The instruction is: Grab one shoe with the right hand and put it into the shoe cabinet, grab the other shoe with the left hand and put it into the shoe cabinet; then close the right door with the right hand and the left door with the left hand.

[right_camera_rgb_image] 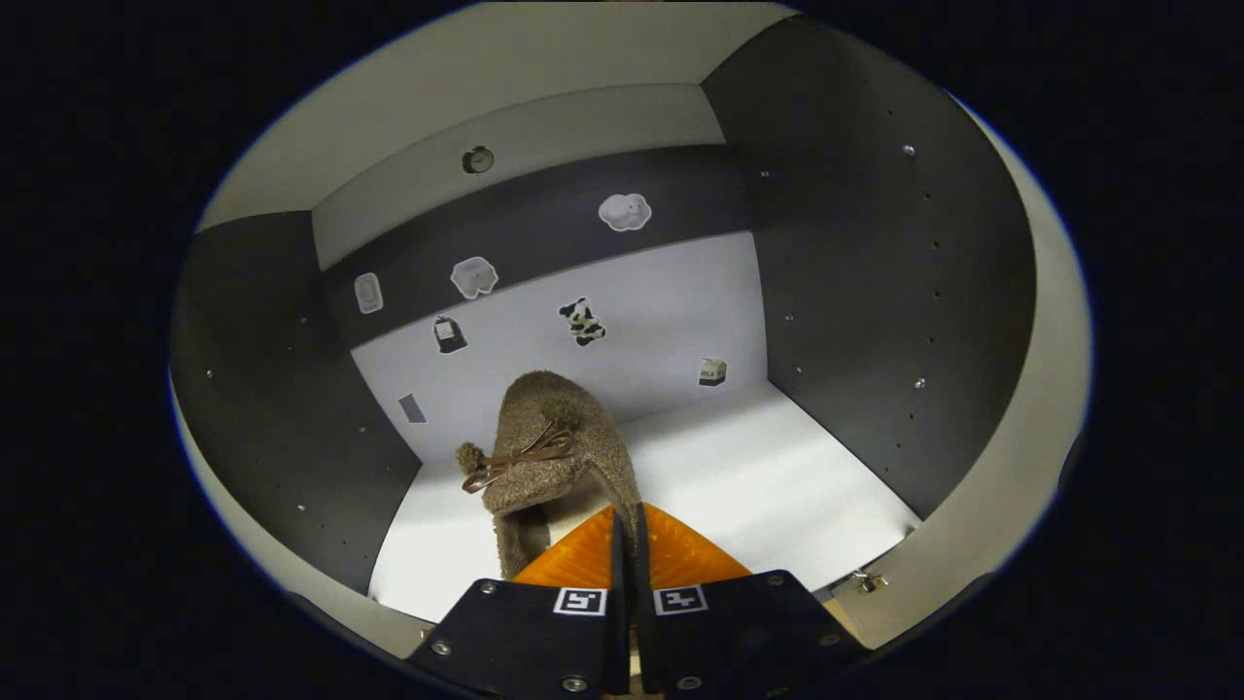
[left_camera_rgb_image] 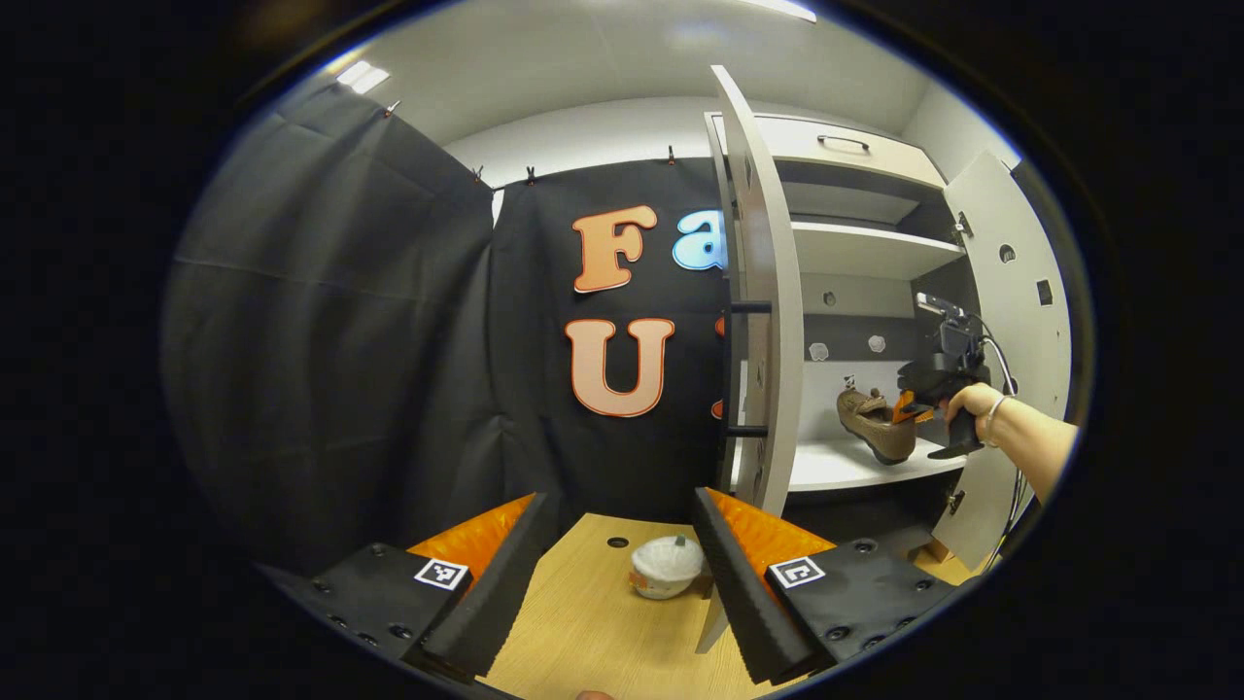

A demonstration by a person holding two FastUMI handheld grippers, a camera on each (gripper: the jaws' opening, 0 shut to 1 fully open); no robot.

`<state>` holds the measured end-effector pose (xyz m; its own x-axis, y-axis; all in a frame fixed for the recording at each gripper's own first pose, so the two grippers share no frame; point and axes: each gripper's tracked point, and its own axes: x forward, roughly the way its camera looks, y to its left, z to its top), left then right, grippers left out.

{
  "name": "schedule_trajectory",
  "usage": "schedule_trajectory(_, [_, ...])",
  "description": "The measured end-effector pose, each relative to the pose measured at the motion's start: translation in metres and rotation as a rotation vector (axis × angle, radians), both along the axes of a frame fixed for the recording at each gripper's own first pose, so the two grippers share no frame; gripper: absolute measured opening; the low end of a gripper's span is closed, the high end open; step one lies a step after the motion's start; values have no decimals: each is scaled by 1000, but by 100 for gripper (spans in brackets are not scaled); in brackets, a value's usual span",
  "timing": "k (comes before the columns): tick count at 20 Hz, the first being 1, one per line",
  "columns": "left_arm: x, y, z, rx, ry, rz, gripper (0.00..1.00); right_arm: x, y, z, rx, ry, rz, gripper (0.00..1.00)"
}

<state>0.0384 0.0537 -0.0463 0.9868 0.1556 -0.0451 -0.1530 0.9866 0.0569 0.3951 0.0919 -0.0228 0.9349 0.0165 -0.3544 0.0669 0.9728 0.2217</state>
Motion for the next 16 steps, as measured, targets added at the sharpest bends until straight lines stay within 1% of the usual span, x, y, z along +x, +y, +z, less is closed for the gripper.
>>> schedule_trajectory(1, [2, 0, -1, 2, 6, 3, 97, 6, -2, -5, 1, 9, -1, 3])
schedule_trajectory(2, [2, -1, -3, 5, 11, 5, 97, 11, -2, -8, 2, 11, 2, 5])
schedule_trajectory(3, [3, -1, -4, 7, 13, 8, 97, 14, -1, -4, 7, -5, 8, 7])
schedule_trajectory(4, [3, -3, -3, 7, 15, 8, 97, 15, 0, 3, 6, -34, 16, 12])
schedule_trajectory(5, [4, -5, -5, 7, 17, 8, 97, 12, -1, 12, -7, -67, 19, 16])
schedule_trajectory(6, [4, -7, -5, 4, 19, 4, 94, 7, 0, 18, -21, -91, 31, 24])
schedule_trajectory(7, [5, -12, -5, 1, 20, -5, 97, -2, -1, 23, -44, -108, 41, 26])
schedule_trajectory(9, [4, -27, -4, -2, 17, -31, 97, -22, -1, 36, -97, -162, 63, 32])
schedule_trajectory(10, [4, -34, -5, -2, 17, -45, 97, -34, 1, 42, -120, -192, 77, 40])
schedule_trajectory(11, [4, -43, -7, -2, 19, -58, 97, -47, 1, 48, -144, -221, 90, 45])
schedule_trajectory(12, [4, -51, -8, -5, 22, -76, 96, -62, 3, 54, -162, -248, 104, 55])
schedule_trajectory(13, [3, -60, -11, -9, 27, -94, 96, -77, 3, 60, -177, -275, 117, 60])
schedule_trajectory(14, [2, -70, -15, -14, 35, -115, 96, -93, 3, 64, -193, -299, 127, 70])
schedule_trajectory(15, [1, -80, -18, -18, 42, -134, 97, -110, 1, 69, -206, -321, 132, 75])
schedule_trajectory(16, [0, -89, -21, -22, 52, -152, 97, -126, 0, 73, -211, -341, 137, 83])
